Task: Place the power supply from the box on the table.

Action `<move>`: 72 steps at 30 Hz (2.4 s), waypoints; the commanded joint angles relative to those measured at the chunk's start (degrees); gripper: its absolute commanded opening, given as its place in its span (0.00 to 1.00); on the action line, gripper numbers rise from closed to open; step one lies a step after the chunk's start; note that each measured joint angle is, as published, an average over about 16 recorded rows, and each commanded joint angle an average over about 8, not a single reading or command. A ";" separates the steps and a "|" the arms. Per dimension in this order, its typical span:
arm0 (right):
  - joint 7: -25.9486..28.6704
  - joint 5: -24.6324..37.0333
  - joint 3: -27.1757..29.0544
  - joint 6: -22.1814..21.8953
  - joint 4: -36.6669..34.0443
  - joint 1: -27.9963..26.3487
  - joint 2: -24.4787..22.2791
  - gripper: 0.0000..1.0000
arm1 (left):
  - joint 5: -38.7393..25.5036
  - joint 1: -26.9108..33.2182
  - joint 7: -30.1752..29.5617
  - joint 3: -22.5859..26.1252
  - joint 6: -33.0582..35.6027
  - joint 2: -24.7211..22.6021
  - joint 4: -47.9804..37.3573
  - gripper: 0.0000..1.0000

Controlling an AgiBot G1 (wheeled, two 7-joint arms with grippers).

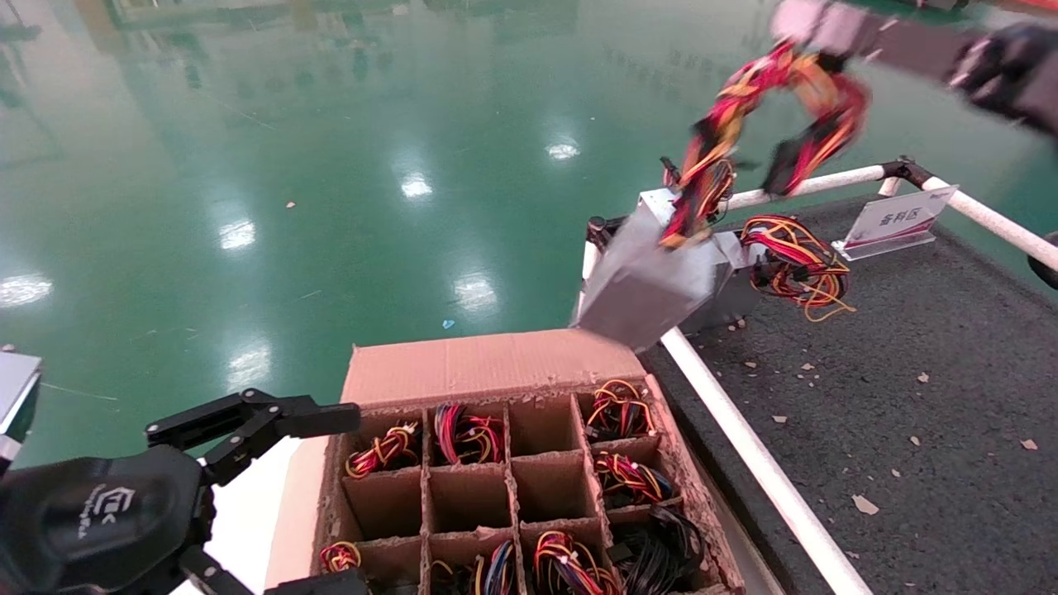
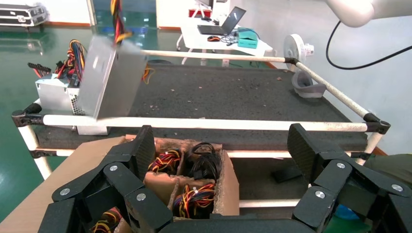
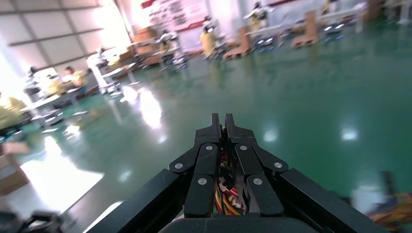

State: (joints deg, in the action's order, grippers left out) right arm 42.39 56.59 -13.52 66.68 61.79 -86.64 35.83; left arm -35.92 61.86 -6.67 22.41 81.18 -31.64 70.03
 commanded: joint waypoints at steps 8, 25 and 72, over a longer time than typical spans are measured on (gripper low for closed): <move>-9.09 -0.17 1.49 5.49 -17.17 -4.78 -1.12 0.00 | 0.00 0.00 0.00 0.00 0.00 0.00 0.00 1.00; -26.66 4.97 -2.04 11.59 -44.59 -11.30 7.40 0.00 | 0.00 0.00 0.00 0.00 0.00 0.00 0.00 1.00; -38.81 8.45 -3.89 -5.40 -58.35 -15.22 20.34 1.00 | 0.01 -0.02 0.00 0.00 -0.02 0.01 -0.02 1.00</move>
State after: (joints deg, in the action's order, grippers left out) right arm 3.58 65.05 -17.40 61.26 3.43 -101.86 56.18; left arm -35.91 61.84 -6.66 22.41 81.16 -31.64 70.01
